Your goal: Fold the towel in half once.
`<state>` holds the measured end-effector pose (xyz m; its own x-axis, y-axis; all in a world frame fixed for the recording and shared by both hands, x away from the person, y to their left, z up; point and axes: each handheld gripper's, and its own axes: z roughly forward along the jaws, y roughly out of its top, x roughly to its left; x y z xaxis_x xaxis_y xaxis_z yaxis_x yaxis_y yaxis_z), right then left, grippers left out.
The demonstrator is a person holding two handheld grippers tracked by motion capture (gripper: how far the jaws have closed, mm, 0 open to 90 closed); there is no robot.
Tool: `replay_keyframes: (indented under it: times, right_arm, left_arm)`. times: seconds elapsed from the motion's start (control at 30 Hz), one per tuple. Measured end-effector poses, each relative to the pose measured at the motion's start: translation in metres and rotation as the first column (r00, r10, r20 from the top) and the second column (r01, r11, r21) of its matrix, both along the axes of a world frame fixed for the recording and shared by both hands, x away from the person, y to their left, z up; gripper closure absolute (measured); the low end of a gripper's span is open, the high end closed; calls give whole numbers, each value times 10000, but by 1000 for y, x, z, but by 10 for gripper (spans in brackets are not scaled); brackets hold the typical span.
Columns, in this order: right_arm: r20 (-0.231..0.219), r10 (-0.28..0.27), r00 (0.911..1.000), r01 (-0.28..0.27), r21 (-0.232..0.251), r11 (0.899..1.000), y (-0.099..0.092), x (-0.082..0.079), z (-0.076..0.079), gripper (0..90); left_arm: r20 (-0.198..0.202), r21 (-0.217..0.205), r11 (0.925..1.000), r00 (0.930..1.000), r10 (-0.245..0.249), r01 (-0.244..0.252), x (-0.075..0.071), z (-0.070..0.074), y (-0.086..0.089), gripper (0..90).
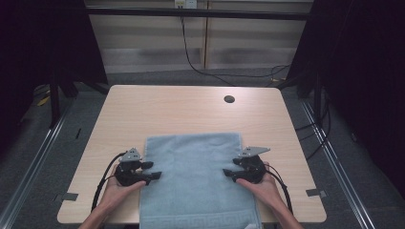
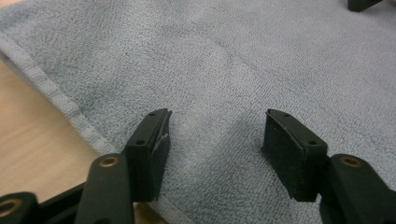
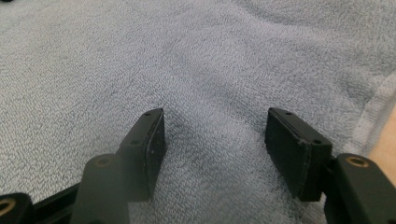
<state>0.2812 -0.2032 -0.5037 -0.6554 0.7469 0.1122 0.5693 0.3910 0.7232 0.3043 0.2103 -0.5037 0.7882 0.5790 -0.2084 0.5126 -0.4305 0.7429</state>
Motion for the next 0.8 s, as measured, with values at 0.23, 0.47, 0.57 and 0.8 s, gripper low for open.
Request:
replay_keyframes:
  times: [0.23, 0.47, 0.57, 0.8]
  right_arm:
    - [-105, 322, 9994, -321, 102, 9994, -6, -27, 1, 388]
    - [-521, 726, 9960, -717, 188, 9972, -9, -50, 5, 403]
    - [-628, 857, 9943, -839, 305, 9960, -12, -53, 7, 448]
    - [80, 316, 9995, -320, 469, 9984, -25, -20, 24, 492]
  left_arm:
    - [-601, -289, 9995, 9980, -176, 159, -14, 2, 2, 409]
    - [-813, -94, 9986, 9953, -529, 523, -33, 7, 2, 412]
    - [-168, -295, 9994, 9997, -170, 165, -32, 13, 3, 411]
    - [-158, -173, 9997, 9997, 177, -180, -5, 1, 2, 427]
